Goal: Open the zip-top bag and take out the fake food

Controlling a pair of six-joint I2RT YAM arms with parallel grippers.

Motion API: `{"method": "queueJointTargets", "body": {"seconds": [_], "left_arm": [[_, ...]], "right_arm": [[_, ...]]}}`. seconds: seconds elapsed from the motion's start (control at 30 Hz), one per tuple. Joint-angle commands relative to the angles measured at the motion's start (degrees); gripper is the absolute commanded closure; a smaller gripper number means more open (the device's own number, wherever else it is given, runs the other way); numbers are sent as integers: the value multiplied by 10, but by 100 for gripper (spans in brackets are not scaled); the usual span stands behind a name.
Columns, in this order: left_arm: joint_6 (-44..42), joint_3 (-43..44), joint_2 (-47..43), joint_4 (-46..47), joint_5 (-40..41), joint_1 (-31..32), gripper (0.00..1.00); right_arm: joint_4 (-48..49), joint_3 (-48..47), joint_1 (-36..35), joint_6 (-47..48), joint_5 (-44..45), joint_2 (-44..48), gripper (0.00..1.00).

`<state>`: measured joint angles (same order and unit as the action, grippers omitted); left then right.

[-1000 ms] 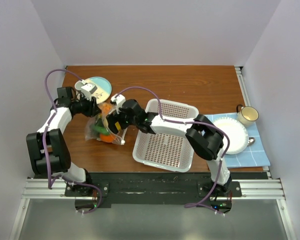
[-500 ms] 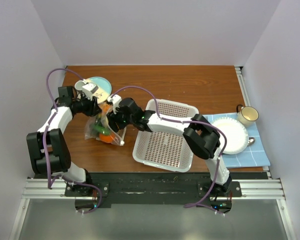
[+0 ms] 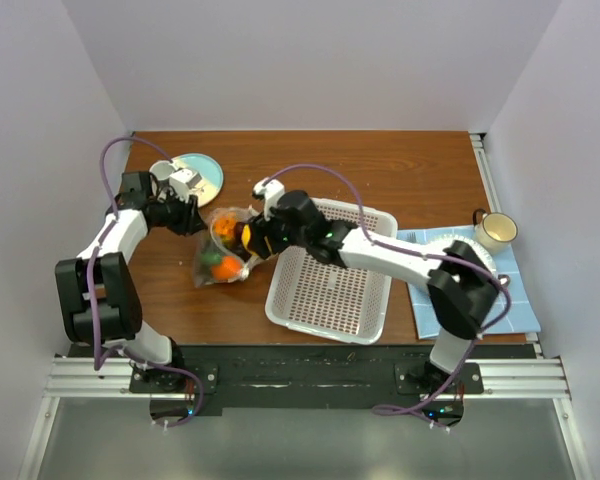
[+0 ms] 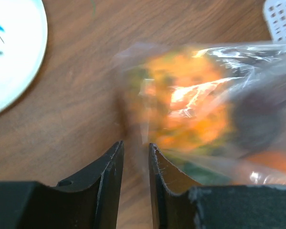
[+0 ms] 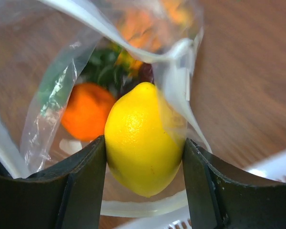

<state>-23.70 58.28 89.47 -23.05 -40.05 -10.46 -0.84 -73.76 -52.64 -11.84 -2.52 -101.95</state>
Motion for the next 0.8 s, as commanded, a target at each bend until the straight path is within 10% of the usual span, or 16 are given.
{"method": "queueJointTargets", "body": {"seconds": [0.0, 0.77], "left_arm": [[-28, 1, 21, -33, 48, -8, 68], [47, 20, -21, -43, -30, 68, 64]], "right_arm": [[7, 33, 42, -29, 22, 100, 91], [44, 16, 76, -97, -93, 42, 82]]}}
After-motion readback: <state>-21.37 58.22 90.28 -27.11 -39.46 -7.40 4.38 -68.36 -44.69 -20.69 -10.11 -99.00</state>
